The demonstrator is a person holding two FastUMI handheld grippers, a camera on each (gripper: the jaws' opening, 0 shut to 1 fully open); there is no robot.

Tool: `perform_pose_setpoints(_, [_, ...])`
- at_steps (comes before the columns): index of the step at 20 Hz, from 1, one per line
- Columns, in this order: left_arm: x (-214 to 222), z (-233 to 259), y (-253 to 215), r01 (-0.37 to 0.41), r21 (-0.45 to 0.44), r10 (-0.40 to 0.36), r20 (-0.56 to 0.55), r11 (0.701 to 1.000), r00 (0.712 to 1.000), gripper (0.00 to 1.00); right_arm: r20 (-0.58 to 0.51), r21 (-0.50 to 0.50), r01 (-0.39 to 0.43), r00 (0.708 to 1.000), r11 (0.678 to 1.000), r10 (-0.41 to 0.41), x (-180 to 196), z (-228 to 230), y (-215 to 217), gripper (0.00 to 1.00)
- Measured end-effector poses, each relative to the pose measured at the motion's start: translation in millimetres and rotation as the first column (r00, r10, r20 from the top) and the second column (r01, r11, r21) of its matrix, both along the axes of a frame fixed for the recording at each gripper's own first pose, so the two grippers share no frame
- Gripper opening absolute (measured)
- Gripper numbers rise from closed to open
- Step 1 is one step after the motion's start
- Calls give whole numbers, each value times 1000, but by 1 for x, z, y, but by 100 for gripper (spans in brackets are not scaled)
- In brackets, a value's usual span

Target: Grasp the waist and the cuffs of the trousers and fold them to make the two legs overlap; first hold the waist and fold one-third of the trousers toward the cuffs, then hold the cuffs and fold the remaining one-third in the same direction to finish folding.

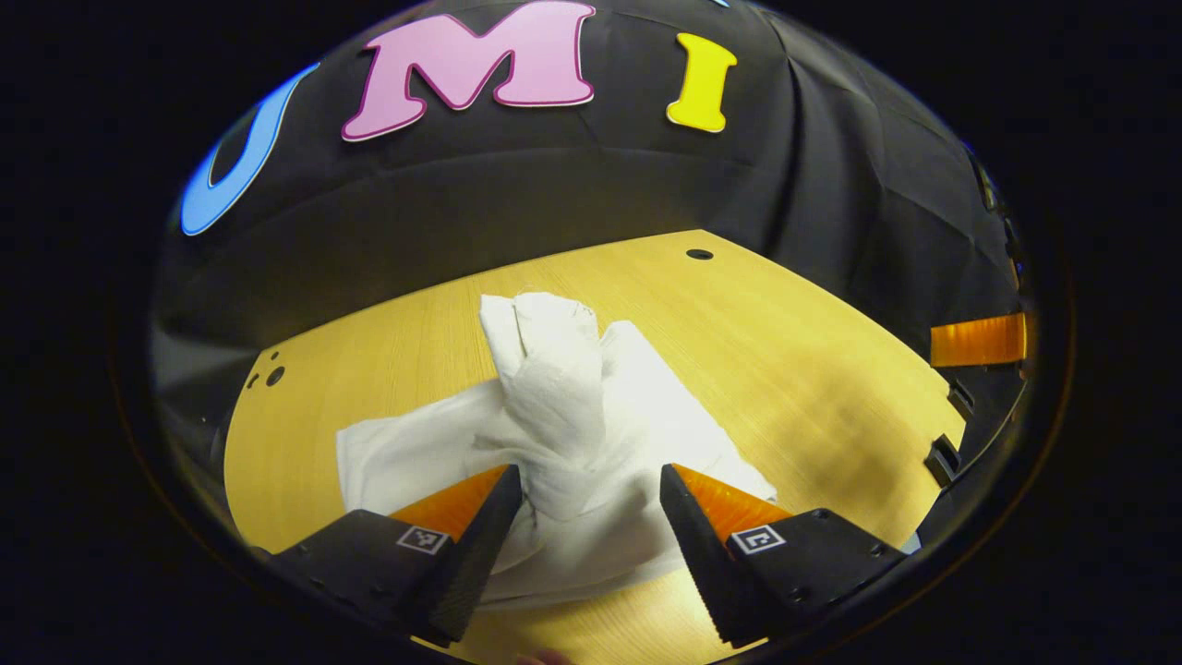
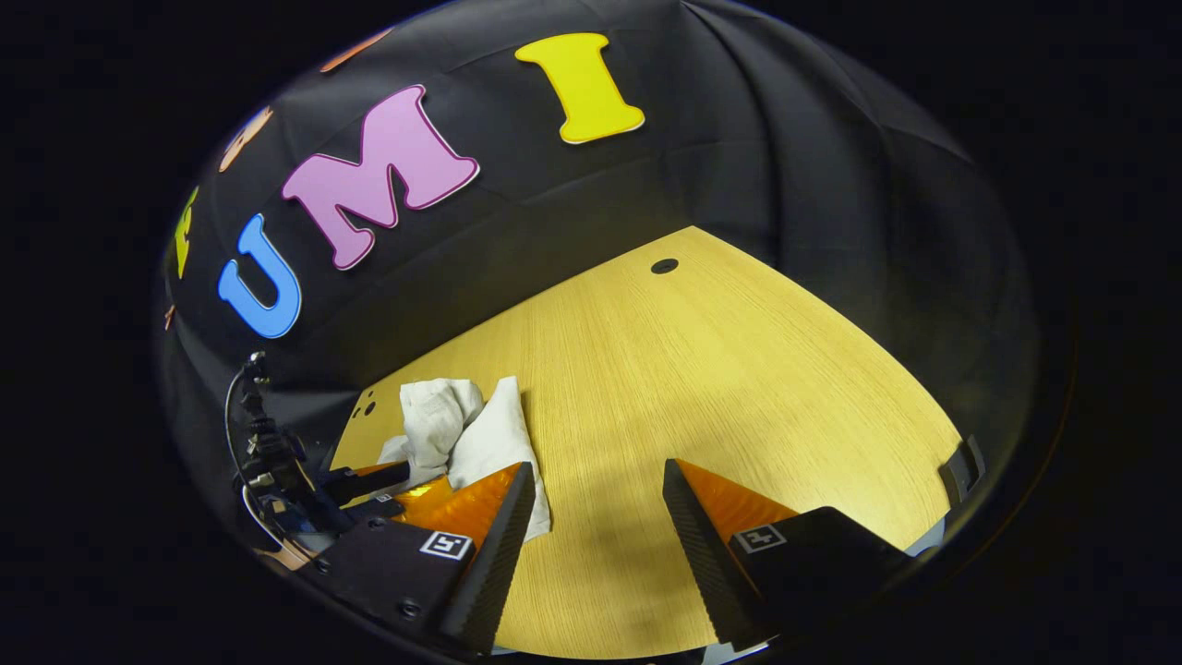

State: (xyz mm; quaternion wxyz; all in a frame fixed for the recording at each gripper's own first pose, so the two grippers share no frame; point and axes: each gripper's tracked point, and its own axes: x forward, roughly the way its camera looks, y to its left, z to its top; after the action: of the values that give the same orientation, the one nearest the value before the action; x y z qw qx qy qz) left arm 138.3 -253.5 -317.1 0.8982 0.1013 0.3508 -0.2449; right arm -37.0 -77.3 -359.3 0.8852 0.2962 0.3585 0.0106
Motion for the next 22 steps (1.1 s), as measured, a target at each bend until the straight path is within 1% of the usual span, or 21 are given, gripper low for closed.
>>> perform_pose_setpoints(1, [-6, 10, 1, -1, -17, 1, 5, 1000, 1000, 95, 10, 2, -14, 1000, 1000, 14, 2, 5, 3, 87])
perform_pose_setpoints(4, [-16, 51, 14, -28, -102, 30, 21, 994, 999, 99, 49, 12, -58, 997, 998, 57, 10, 25, 16, 87])
perform_pose_setpoints(6, [-17, 82, 31, -70, -155, 77, 41, 985, 996, 97, 78, 25, -88, 993, 996, 86, 16, 40, 30, 87])
perform_pose_setpoints(8, [-17, 106, 56, -139, -205, 150, 42, 969, 988, 98, 103, 52, -119, 988, 992, 113, 21, 55, 47, 87])
perform_pose_setpoints(11, [-17, 131, 99, -266, -260, 282, 24, 928, 959, 99, 134, 85, -138, 983, 987, 126, 31, 75, 64, 87])
perform_pose_setpoints(12, [-20, 135, 110, -304, -279, 319, 8, 911, 948, 97, 149, 93, -144, 980, 985, 130, 34, 83, 71, 87])
perform_pose_setpoints(14, [-27, 140, 128, -364, -318, 372, -36, 876, 927, 96, 167, 110, -169, 975, 980, 149, 39, 91, 86, 87])
perform_pose_setpoints(16, [-29, 141, 154, -428, -324, 435, -53, 844, 899, 96, 176, 132, -186, 971, 974, 162, 43, 95, 99, 87])
perform_pose_setpoints(17, [-29, 141, 165, -455, -327, 464, -57, 828, 884, 92, 174, 141, -194, 970, 971, 169, 44, 95, 106, 87])
perform_pose_setpoints(18, [-30, 142, 173, -477, -332, 485, -65, 814, 872, 96, 172, 140, -197, 970, 970, 172, 45, 94, 110, 87])
perform_pose_setpoints(20, [-32, 146, 184, -506, -339, 516, -69, 793, 854, 96, 163, 131, -211, 968, 969, 189, 44, 90, 115, 87])
perform_pose_setpoints(22, [-38, 149, 188, -521, -344, 534, -65, 781, 843, 96, 137, 135, -248, 964, 959, 229, 39, 84, 122, 88])
